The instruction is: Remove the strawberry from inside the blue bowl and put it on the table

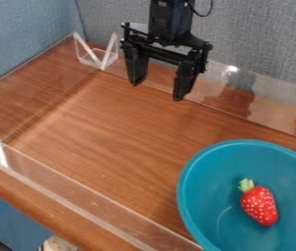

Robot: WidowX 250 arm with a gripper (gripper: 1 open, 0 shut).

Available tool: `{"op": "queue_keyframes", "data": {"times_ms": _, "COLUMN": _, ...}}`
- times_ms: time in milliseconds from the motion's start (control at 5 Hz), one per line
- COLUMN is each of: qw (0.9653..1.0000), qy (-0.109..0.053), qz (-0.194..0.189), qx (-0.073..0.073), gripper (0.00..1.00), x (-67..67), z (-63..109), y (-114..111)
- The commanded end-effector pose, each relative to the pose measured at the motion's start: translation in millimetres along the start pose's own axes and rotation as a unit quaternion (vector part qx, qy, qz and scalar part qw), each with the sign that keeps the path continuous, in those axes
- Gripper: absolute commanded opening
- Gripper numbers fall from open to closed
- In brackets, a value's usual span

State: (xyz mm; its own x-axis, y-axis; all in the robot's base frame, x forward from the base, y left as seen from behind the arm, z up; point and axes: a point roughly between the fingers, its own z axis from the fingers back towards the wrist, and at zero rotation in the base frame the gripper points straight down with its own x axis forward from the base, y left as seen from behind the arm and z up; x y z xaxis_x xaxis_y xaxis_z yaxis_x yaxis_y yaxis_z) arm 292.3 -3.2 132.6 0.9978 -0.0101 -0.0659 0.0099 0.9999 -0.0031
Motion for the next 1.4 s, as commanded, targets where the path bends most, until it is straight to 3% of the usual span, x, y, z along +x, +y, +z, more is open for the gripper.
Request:
{"op": "queue_keyframes", "data": {"times_ms": 0, "qw": 0.9999, "qy": 0.002, "qz": -0.013, "qx": -0.002, "gripper": 1.00, "x": 3.1, "z": 1.2, "y": -3}}
{"op": "queue_keyframes", "data": {"times_ms": 200, "qw": 0.9993, "qy": 0.010, "qz": -0.036, "qx": -0.006, "gripper": 1.00, "x": 3.5, "z": -2.5, "y": -14}}
{"op": "queue_keyframes", "data": {"times_ms": 400, "qw": 0.9951, "qy": 0.014, "qz": -0.098, "qx": -0.009, "gripper": 1.00, "x": -2.0, "z": -10.7, "y": -37}}
{"op": "queue_keyframes", "data": {"times_ms": 600, "qw": 0.9857, "qy": 0.017, "qz": -0.167, "qx": -0.011, "gripper": 1.00, "x": -10.5, "z": -20.6, "y": -72}}
{"op": "queue_keyframes", "data": {"times_ms": 800, "qw": 0.9779, "qy": 0.007, "qz": -0.209, "qx": -0.010, "gripper": 1.00, "x": -20.5, "z": -29.7, "y": -119}}
{"op": "queue_keyframes", "data": {"times_ms": 1000, "qw": 0.9717, "qy": 0.010, "qz": -0.236, "qx": -0.012, "gripper": 1.00, "x": -27.8, "z": -47.4, "y": -149}}
{"op": "queue_keyframes", "data": {"times_ms": 1200, "qw": 0.9695, "qy": 0.007, "qz": -0.245, "qx": -0.001, "gripper": 1.00, "x": -32.0, "z": -63.6, "y": -164}}
